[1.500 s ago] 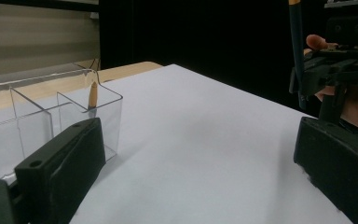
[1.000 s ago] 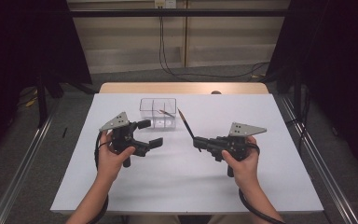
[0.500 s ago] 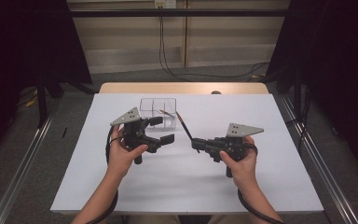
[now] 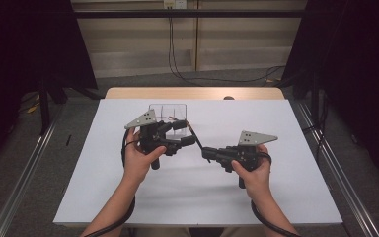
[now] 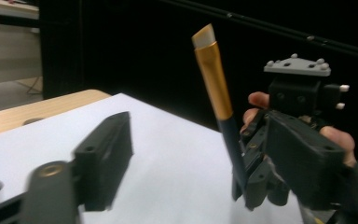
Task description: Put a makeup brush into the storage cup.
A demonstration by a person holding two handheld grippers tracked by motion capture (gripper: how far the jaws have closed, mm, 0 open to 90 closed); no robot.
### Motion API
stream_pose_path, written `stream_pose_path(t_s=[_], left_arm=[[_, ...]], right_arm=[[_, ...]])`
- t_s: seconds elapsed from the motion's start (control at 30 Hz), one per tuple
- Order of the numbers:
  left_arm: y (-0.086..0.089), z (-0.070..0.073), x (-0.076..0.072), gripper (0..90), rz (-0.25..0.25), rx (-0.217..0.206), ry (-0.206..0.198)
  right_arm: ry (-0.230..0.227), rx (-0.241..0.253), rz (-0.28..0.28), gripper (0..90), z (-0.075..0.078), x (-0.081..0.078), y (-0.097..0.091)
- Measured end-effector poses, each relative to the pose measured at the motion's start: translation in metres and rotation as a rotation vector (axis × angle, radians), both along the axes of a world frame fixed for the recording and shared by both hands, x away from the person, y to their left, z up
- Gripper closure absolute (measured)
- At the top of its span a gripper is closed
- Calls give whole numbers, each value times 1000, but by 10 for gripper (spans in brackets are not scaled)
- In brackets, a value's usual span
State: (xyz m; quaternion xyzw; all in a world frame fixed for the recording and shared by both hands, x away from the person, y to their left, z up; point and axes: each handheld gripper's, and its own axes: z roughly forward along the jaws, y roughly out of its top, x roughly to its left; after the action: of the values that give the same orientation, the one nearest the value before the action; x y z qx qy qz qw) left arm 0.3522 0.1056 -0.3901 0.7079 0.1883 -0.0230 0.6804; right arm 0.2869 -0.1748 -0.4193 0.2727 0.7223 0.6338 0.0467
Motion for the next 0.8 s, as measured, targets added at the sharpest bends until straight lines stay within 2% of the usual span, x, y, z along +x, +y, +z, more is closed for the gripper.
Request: stream_pose_path(t_s=[0.1, 0.23, 0.33, 0.53, 0.63, 0.67, 0.8], left_arm=[[-2, 0, -1, 374, -4, 3, -15], [-2, 0, 0, 472, -8, 3, -13], [-1, 0, 0, 546, -16, -14, -6], [0, -2, 0, 680, -46, -53, 35], [1, -2, -1, 783, -59, -80, 73], [0, -3, -1, 792, -66, -86, 82], [-2, 0, -2, 819, -86, -69, 69]], right_arm=[[1, -1, 1, 855, 0, 0, 0], [0, 1, -1, 854, 0, 0, 0], [-1, 0, -4, 854, 0, 0, -1], [-1, 3, -5, 854, 0, 1, 1], [-1, 5, -7, 854, 0, 1, 2], [-1, 7, -5, 854, 0, 1, 2], [-2, -11, -4, 853, -1, 1, 5]])
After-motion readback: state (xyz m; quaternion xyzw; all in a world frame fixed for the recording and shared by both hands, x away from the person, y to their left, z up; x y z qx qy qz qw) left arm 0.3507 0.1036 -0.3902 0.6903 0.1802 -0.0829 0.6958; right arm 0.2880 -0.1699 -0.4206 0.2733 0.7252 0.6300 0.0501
